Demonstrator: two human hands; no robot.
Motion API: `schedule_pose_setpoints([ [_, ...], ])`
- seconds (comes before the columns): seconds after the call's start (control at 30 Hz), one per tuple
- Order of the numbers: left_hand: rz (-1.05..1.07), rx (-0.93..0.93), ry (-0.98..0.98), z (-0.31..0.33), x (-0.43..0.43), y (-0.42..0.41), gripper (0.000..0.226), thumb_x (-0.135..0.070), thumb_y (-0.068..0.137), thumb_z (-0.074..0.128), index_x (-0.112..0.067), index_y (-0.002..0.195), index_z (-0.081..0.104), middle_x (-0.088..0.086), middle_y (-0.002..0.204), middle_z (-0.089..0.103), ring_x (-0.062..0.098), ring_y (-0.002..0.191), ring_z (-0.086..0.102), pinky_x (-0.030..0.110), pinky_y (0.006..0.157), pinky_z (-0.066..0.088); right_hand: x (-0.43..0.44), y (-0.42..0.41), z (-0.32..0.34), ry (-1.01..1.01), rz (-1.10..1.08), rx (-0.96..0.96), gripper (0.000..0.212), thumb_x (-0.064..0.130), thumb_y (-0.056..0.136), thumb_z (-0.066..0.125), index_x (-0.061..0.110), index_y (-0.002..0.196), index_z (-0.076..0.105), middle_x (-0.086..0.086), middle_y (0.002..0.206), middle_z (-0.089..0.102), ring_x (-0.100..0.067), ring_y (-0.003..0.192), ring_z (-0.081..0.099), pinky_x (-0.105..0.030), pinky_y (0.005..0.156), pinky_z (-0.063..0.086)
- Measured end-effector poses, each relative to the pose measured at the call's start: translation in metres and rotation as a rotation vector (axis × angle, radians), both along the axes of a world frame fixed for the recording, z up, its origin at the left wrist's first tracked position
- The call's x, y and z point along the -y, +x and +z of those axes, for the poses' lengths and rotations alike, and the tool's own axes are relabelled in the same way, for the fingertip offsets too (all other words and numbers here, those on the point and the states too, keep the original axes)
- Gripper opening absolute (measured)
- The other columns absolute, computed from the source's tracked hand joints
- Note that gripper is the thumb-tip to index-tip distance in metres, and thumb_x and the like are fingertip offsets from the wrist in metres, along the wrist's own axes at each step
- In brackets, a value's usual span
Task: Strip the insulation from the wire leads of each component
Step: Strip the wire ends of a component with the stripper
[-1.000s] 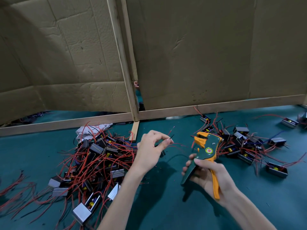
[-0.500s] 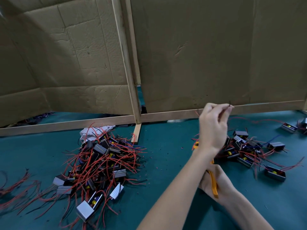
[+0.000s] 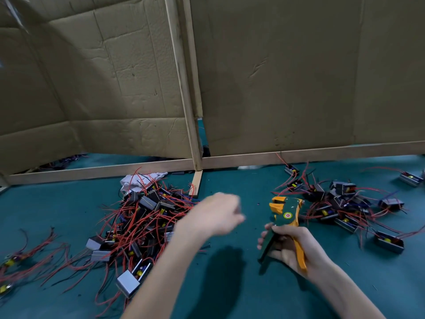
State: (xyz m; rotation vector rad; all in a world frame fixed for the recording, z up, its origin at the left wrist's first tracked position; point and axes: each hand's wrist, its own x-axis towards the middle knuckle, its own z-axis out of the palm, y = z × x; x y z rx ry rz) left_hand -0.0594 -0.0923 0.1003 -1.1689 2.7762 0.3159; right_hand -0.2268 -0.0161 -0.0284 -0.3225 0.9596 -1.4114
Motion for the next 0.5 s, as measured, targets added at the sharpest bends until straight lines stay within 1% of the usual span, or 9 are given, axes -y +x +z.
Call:
schedule_pose_setpoints([
  [0.03,0.071,0.119,-0.013,0.001,0.002,0.023,0.026,-0.034,0.093,0.054,-0.009,0.098,0.060,0.012,0.108,0.062,0.029,0.101,0.058,0.032,0.083,0.046,0.000,-0.001,0.000,0.000,0.001,-0.008,0.025,0.003,0.071,0.057,-0.006,0.094,0.059,-0.024,0.079,0.063,-0.039,0.071,0.067,-0.046,0.065,0.058],
  [0.07,0.142,0.218,-0.015,0.001,0.003,0.045,0.026,-0.035,0.090,0.056,-0.010,0.086,0.058,0.010,0.097,0.062,0.028,0.093,0.058,0.032,0.078,0.046,0.000,-0.001,-0.001,-0.001,0.002,-0.015,0.025,0.003,0.072,0.058,-0.007,0.095,0.060,-0.024,0.080,0.063,-0.039,0.073,0.067,-0.047,0.066,0.058],
  [0.13,0.287,0.374,0.001,0.000,0.003,0.085,0.037,-0.040,0.083,0.065,-0.016,0.065,0.044,0.000,0.072,0.050,0.023,0.080,0.058,0.034,0.076,0.050,0.000,-0.001,-0.001,-0.001,0.008,-0.028,0.026,0.003,0.072,0.058,-0.007,0.096,0.059,-0.025,0.081,0.063,-0.039,0.074,0.067,-0.048,0.068,0.058],
  [0.17,0.351,0.445,0.025,-0.001,0.003,0.102,0.042,-0.043,0.079,0.069,-0.018,0.062,0.040,-0.004,0.067,0.045,0.021,0.078,0.059,0.034,0.076,0.051,0.000,0.000,0.000,-0.003,0.012,-0.035,0.026,0.003,0.072,0.058,-0.007,0.096,0.059,-0.025,0.081,0.063,-0.039,0.074,0.066,-0.048,0.069,0.058],
  [0.27,0.471,0.578,0.126,-0.015,0.005,0.139,0.039,-0.044,0.073,0.074,-0.020,0.065,0.044,-0.010,0.069,0.048,0.010,0.072,0.054,0.023,0.065,0.046,-0.001,0.000,-0.001,-0.007,0.015,-0.056,0.026,0.003,0.073,0.058,-0.007,0.097,0.058,-0.025,0.081,0.063,-0.039,0.075,0.066,-0.050,0.072,0.056],
  [0.33,0.513,0.557,0.175,-0.027,0.007,0.152,0.036,-0.040,0.073,0.077,-0.017,0.075,0.050,-0.008,0.075,0.049,0.011,0.071,0.052,0.021,0.062,0.043,-0.001,0.001,0.001,-0.008,0.015,-0.068,0.026,0.003,0.073,0.057,-0.006,0.097,0.058,-0.025,0.081,0.064,-0.039,0.074,0.067,-0.049,0.072,0.057],
  [0.4,0.537,0.510,0.188,-0.036,0.008,0.158,0.039,-0.036,0.073,0.079,-0.014,0.095,0.056,-0.006,0.083,0.051,0.012,0.074,0.053,0.021,0.063,0.044,-0.001,0.003,0.002,-0.008,0.009,-0.075,0.025,0.003,0.073,0.057,-0.006,0.097,0.058,-0.024,0.080,0.064,-0.039,0.073,0.067,-0.049,0.072,0.057],
  [0.43,0.532,0.491,0.174,-0.039,0.009,0.160,0.039,-0.035,0.073,0.078,-0.014,0.098,0.057,-0.005,0.087,0.052,0.013,0.076,0.054,0.022,0.064,0.044,-0.002,0.003,0.002,-0.009,0.004,-0.077,0.025,0.003,0.073,0.057,-0.006,0.096,0.058,-0.024,0.080,0.064,-0.039,0.073,0.067,-0.050,0.073,0.056],
  [0.5,0.490,0.429,0.156,-0.041,0.011,0.160,0.032,-0.037,0.073,0.075,-0.017,0.090,0.058,-0.004,0.090,0.057,0.014,0.079,0.055,0.022,0.063,0.043,-0.003,0.003,0.003,-0.011,-0.005,-0.076,0.025,0.003,0.073,0.057,-0.006,0.096,0.058,-0.024,0.080,0.064,-0.040,0.073,0.067,-0.051,0.076,0.054],
])
